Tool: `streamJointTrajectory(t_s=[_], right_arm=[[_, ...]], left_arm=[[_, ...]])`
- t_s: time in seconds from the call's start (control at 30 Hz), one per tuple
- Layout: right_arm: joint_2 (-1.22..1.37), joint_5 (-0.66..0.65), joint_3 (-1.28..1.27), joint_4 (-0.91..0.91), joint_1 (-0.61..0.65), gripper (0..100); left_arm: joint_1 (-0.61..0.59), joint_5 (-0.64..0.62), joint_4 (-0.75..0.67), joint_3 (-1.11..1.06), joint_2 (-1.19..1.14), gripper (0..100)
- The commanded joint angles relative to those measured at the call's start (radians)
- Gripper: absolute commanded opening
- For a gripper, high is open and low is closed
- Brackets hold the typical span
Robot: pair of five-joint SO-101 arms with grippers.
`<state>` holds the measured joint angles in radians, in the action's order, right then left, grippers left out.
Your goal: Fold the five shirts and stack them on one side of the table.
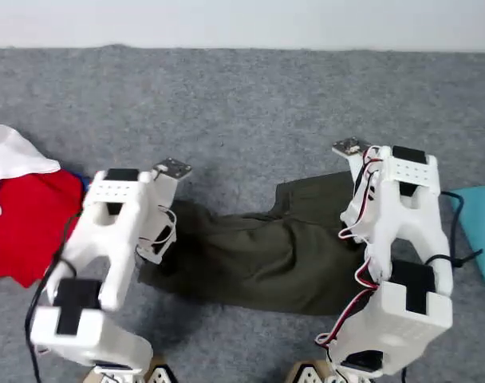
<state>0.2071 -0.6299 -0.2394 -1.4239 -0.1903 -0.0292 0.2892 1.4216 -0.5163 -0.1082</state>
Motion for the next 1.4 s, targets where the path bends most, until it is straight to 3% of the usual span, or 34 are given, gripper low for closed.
streamJointTrajectory(t_s=[0.0, 0.07, 0.43, 0.67, 0.83, 1.17, 1.37], right_arm=[[-0.053, -0.008, -0.025, 0.036, 0.001, 28.0], [-0.051, -0.008, -0.038, 0.044, 0.001, 28.0], [-0.054, -0.008, -0.044, 0.058, 0.004, 28.0], [-0.059, -0.008, -0.044, 0.058, 0.004, 28.0], [-0.059, -0.008, -0.044, 0.053, 0.002, 28.0], [-0.062, -0.009, -0.04, 0.047, 0.016, 28.0], [-0.062, -0.008, 0.009, 0.013, 0.045, 28.4]], left_arm=[[0.014, 0.012, 0.009, 0.071, -0.095, 6], [0.014, 0.014, 0.038, 0.09, -0.115, 1], [0.015, 0.012, 0.089, 0.099, 0.098, 1], [0.015, 0.048, 0.318, 0.064, 0.267, 1], [-0.009, 0.118, 0.33, -0.071, 0.305, 1], [-0.18, 0.158, 0.216, -0.159, 0.302, 2], [-0.356, 0.112, 0.199, -0.081, 0.302, 20]])
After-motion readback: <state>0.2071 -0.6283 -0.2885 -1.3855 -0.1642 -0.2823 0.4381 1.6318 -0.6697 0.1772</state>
